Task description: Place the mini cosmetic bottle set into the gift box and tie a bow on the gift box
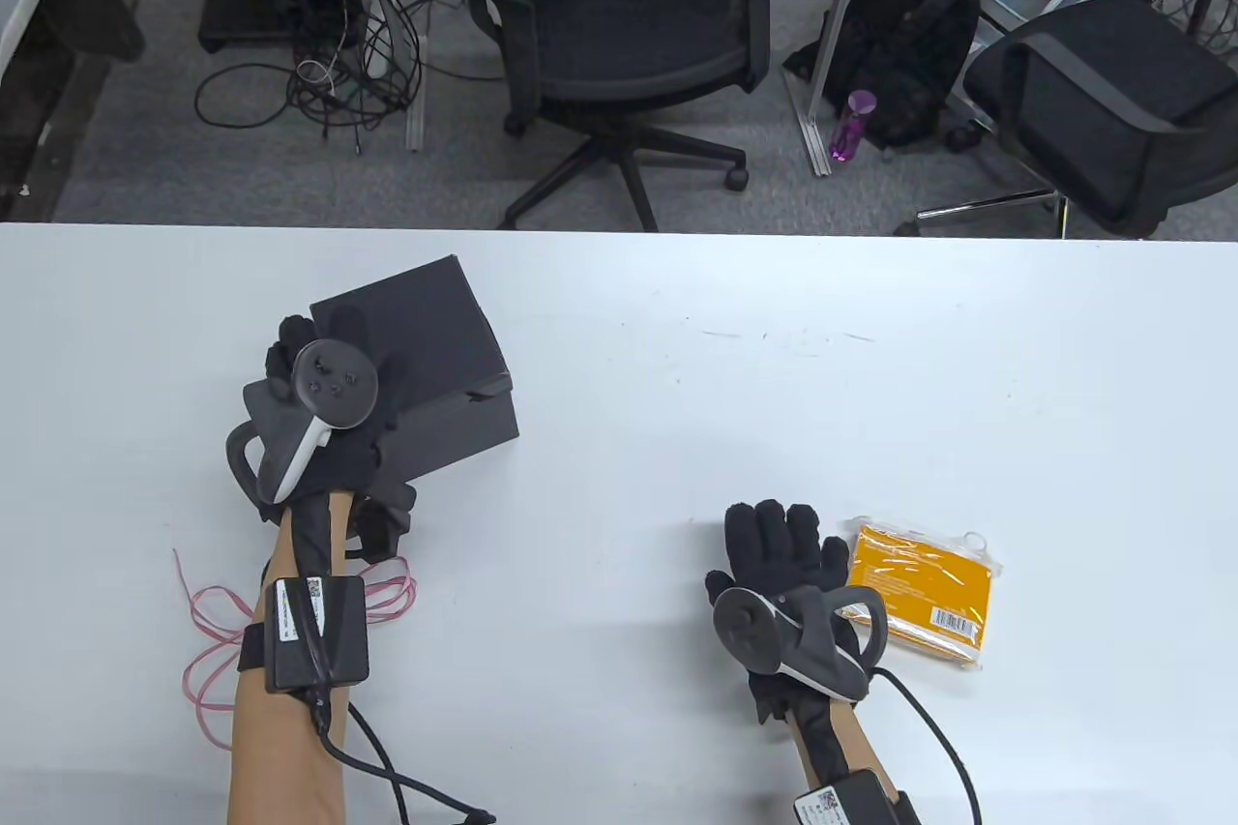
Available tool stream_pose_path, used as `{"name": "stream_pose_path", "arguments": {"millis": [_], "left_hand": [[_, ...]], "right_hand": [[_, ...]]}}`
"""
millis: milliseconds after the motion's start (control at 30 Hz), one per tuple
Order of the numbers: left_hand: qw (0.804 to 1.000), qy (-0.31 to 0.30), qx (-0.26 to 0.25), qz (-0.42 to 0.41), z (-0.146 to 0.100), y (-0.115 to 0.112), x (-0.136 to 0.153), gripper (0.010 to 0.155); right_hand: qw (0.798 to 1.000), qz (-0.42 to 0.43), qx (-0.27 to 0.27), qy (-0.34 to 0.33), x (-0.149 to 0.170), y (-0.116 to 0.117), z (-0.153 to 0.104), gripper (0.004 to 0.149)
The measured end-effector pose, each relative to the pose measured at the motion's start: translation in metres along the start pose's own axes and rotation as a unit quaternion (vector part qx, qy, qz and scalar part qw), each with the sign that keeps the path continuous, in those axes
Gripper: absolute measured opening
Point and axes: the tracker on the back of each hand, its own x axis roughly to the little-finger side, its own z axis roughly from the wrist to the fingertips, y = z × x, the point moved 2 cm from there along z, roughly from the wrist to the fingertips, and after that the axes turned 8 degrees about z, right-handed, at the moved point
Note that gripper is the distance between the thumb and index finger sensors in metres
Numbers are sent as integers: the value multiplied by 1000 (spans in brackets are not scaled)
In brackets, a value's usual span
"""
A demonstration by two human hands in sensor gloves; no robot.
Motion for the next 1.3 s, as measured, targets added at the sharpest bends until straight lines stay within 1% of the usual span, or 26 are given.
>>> {"name": "stream_pose_path", "arguments": {"millis": [233,333,433,533,600,700,867,900,1033,1100,1200,1300], "left_hand": [[999,-15,46,-19,9,-23,0,78],[999,-21,32,-23,10,-27,0,78],[998,-25,42,-45,10,-30,0,78],[997,-30,35,-62,8,-32,-1,78],[997,-38,43,-60,5,-33,-6,79],[996,-64,45,-52,-5,-37,-21,79],[991,-120,39,-50,-35,-49,-54,79],[990,-129,33,-48,-42,-51,-59,79],[984,-166,38,-44,-73,-59,-81,80],[980,-189,35,-44,-94,-64,-93,80],[976,-211,40,-40,-118,-69,-106,80],[972,-229,44,-36,-137,-72,-116,80]], "right_hand": [[1000,-1,-1,6,2,-1,0,71],[1000,0,-1,10,5,-1,0,71],[1000,3,-2,14,6,-2,0,71],[1000,4,2,17,8,-3,0,71],[1000,4,3,19,9,-3,0,71],[1000,6,3,25,12,-4,0,71],[999,11,4,34,17,-5,0,71],[999,14,3,37,18,-5,0,71],[999,26,8,47,23,-7,-1,71],[998,31,8,54,26,-7,-2,71],[998,36,9,60,28,-8,-3,71],[997,35,13,63,30,-9,-4,71]]}}
